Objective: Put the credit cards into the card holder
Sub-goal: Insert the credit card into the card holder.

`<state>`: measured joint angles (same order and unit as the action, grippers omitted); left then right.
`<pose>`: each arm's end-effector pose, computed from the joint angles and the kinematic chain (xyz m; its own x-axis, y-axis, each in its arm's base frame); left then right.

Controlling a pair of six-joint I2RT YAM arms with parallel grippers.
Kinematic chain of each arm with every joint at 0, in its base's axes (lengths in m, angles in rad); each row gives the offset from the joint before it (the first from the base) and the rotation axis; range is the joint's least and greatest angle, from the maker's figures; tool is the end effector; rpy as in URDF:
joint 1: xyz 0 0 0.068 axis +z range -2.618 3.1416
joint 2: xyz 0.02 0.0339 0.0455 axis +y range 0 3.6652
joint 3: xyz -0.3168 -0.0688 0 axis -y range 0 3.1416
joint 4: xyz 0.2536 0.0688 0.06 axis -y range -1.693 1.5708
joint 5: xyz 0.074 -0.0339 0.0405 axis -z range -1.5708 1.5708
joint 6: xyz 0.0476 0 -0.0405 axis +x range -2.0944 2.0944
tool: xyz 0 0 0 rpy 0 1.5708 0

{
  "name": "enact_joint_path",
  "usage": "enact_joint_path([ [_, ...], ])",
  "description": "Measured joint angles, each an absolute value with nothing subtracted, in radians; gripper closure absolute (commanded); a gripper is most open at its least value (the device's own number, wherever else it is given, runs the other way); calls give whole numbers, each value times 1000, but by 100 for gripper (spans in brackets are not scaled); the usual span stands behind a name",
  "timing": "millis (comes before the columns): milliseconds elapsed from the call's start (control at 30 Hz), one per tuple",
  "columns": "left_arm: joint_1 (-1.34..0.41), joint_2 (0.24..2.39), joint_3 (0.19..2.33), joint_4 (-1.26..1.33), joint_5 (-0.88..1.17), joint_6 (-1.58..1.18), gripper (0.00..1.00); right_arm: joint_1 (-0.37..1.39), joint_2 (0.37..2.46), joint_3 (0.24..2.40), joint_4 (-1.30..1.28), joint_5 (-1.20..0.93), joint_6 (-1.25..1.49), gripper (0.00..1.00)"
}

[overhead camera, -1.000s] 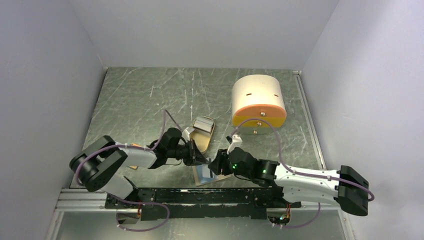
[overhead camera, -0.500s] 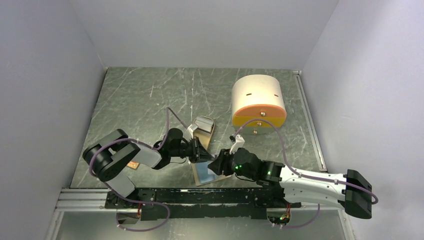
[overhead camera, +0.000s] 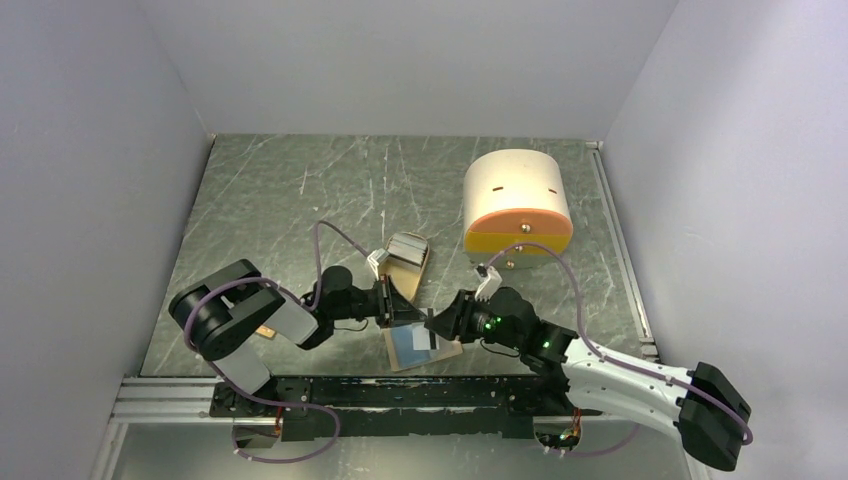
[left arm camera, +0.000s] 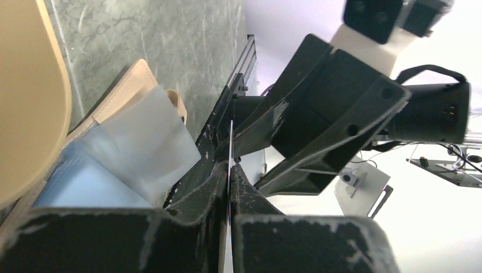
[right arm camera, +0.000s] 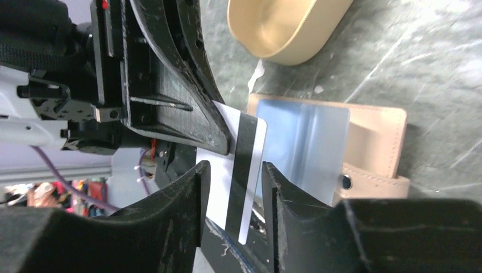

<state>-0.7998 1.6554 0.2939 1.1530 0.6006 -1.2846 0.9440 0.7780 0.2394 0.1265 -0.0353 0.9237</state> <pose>0.1681 -0.2117 0.1701 -0.9780 -0.1292 -0.1640 0.1374 0.1928 -0.9716 0.0891 0.1259 0.2086 -0.8025 0.2512 -0.5411 -0.3120 0.5964 0.7396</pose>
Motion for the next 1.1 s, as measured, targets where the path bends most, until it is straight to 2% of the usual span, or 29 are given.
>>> enact_joint_path([
  [133,-800,1649,273,1195,600,-1296,91,942,778,192,187,-91,957,66],
  [200,-800,1641,263,1203,599,-1299,91,942,778,184,205,-105,967,72],
  [300,-800,1613,256,1206,596,-1298,91,942,772,184,224,-116,974,87],
  [367,-799,1588,250,1198,588,-1290,91,938,762,183,229,-117,986,100],
  [400,-797,1574,247,1192,583,-1282,89,937,754,181,237,-118,993,100],
  [567,-794,1480,248,1110,553,-1240,59,935,719,166,295,-125,1015,100],
  [700,-799,1348,248,966,493,-1203,48,923,709,167,296,-126,986,100],
  [800,-799,1218,272,749,413,-1154,47,902,719,179,256,-129,934,100],
  [967,-799,1096,410,302,235,-1058,56,873,840,233,186,-143,834,100],
  [1100,-799,1067,399,167,185,-1033,62,857,909,245,173,-163,797,100],
])
